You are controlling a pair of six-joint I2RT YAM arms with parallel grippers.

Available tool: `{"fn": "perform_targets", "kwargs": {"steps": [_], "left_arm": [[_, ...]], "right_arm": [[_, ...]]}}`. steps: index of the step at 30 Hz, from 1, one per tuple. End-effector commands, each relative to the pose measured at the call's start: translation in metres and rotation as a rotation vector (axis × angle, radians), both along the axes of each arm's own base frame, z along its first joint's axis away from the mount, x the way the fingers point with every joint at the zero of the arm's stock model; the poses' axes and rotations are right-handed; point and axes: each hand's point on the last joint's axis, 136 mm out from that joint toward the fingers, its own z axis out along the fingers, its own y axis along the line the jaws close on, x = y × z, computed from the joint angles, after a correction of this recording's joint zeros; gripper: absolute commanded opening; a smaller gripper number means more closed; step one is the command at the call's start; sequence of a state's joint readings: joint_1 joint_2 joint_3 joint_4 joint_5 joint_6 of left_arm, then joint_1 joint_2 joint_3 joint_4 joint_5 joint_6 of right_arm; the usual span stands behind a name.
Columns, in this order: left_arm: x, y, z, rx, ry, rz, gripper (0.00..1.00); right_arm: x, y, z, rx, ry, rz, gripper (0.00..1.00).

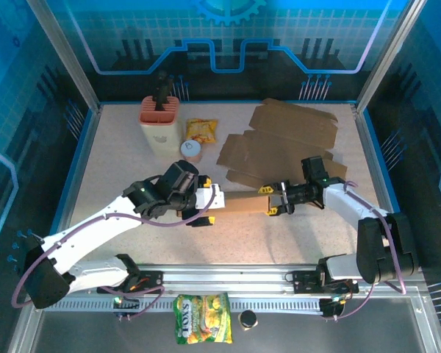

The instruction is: Fold the paper box

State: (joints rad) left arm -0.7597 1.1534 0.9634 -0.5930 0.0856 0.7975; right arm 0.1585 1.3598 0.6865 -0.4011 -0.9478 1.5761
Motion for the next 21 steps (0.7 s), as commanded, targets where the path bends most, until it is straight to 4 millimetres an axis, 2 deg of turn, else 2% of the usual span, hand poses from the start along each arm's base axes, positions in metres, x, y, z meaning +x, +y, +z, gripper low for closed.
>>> {"fn": "perform_targets", "kwargs": {"steps": [1,6,13,17,21], "left_arm": [[-0.004,-0.004,-0.008,0.019,-0.009,-0.061,0.91],[-0.005,-0.007,-0.02,0.038,0.012,-0.092,0.88],[0.002,-0.014,-0.028,0.037,0.028,-0.088,0.76],[0.007,-0.019,-0.025,0.009,0.076,-0.073,0.64],[0.012,-0.019,-0.025,0.002,0.118,-0.046,0.6]], "right_arm": [[-0.021,-0.005,-0.021,-0.046,0.179,-0.034,0.43],[-0.03,-0.007,-0.037,-0.047,0.25,-0.057,0.45],[-0.033,-0.015,-0.058,-0.062,0.303,-0.094,0.49],[-0.028,-0.024,-0.063,-0.073,0.311,-0.119,0.56],[-0.011,-0.032,-0.054,-0.079,0.26,-0.139,0.66]]}}
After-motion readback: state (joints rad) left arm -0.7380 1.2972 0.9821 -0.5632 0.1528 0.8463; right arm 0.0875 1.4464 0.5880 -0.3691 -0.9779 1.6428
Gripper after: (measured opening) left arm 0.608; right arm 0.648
